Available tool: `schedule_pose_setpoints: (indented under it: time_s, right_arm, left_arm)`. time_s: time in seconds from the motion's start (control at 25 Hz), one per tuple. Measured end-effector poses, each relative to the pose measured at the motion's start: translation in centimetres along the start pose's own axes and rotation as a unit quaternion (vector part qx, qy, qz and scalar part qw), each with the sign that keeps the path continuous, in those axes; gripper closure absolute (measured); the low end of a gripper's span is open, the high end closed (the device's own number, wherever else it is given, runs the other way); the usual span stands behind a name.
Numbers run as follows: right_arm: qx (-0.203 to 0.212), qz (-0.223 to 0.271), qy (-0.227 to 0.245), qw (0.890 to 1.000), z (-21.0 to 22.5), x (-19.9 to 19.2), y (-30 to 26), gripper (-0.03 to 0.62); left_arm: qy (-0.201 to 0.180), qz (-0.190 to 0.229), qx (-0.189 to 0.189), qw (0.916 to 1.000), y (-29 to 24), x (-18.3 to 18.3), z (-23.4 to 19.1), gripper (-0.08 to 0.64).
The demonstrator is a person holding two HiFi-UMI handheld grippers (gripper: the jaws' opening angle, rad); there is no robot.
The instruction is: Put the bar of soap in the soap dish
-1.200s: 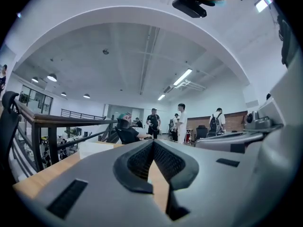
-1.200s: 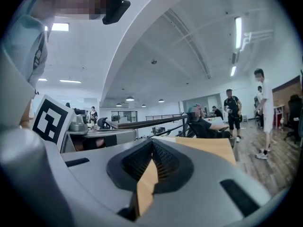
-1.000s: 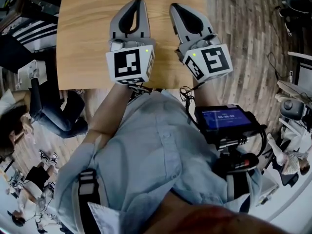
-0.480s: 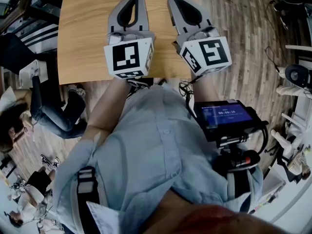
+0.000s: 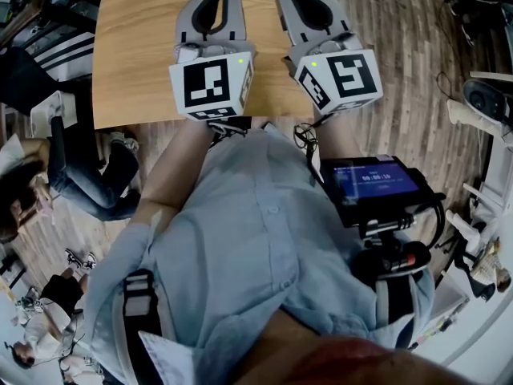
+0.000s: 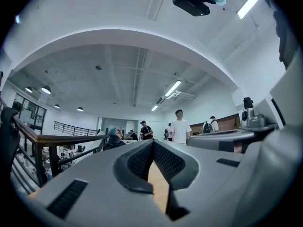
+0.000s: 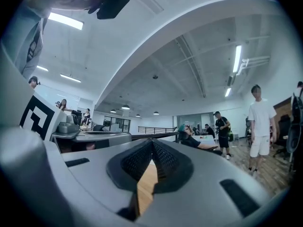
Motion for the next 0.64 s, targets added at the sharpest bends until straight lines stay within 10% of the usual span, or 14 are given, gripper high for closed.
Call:
schedule_pose_setpoints:
  time_s: [0.64]
  right_arm:
    - [0.0,0.004,-0.002,1.0,-0.13,-0.23,0.24,0.586]
  left_arm:
    - [-0.012,0.004,-0.001,0.9999,0.4,0.09,0.49,0.554]
Point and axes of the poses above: the fingertips, and each gripper's own axes: y backward along the fingers, z to its right, x out of its top, the point moved 2 cm from there along y, backward along the fingers, and after that the axes turned 5 degrees about y, right-handed, at the moved point
